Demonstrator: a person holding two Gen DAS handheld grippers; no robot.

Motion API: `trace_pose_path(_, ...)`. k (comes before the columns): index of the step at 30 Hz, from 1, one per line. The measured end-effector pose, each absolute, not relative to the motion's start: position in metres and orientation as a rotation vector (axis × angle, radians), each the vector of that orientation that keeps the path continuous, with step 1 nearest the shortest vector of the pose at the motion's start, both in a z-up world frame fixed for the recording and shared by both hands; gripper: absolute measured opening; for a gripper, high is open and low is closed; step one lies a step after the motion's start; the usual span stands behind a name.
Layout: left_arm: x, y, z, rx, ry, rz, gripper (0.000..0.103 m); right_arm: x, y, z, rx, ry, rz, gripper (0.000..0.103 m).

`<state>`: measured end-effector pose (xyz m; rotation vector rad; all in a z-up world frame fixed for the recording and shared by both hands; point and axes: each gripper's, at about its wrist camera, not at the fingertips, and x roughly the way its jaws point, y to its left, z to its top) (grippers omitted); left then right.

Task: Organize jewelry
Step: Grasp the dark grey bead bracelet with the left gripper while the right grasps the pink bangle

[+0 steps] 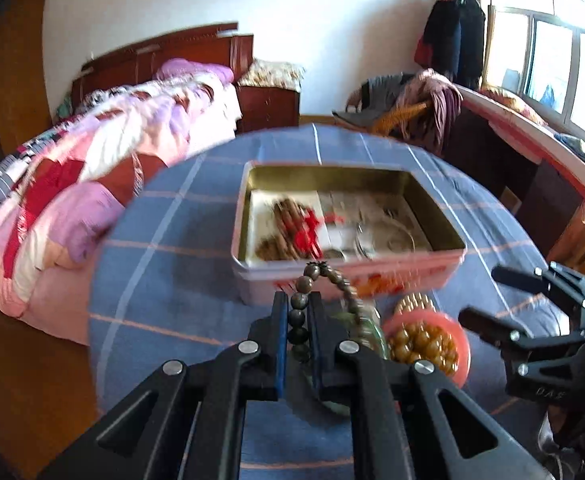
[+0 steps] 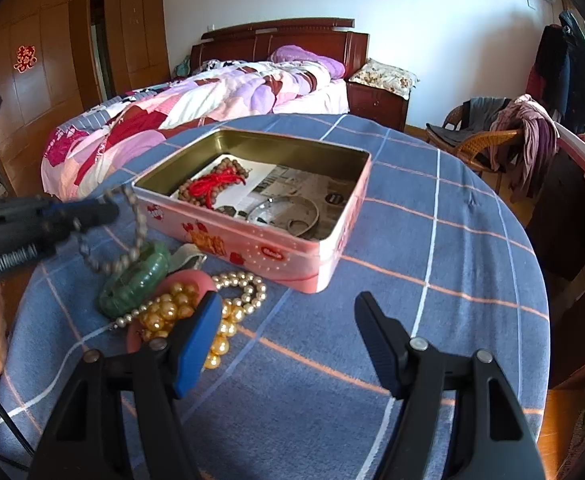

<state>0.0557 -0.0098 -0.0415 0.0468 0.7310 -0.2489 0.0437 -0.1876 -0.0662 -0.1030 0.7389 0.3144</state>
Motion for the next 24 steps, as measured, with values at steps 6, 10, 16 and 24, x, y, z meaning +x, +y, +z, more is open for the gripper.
trace_pose_path(6,0.059,0.002,-0.04,0.106,0.709,-0.169,0.008,0.045,-0.179,-0.066,-0.091,0.747,0.362,0.067)
trace_pose_path(10,0.064,0.006,-0.06,0.108,0.763,-0.156,0.008,0.05,-0.167,-0.07,-0.093,0.777,0.404,0.048)
trace_pose_path(16,0.065,0.004,-0.07,0.105,0.783,-0.165,0.008,0.058,-0.154,-0.076,-0.123,0.831,0.432,0.036)
trace_pose_path(24,0.063,0.004,-0.066,0.098,0.777,-0.173,0.008,0.049,-0.148,-0.077,-0.108,0.837,0.521,0.016)
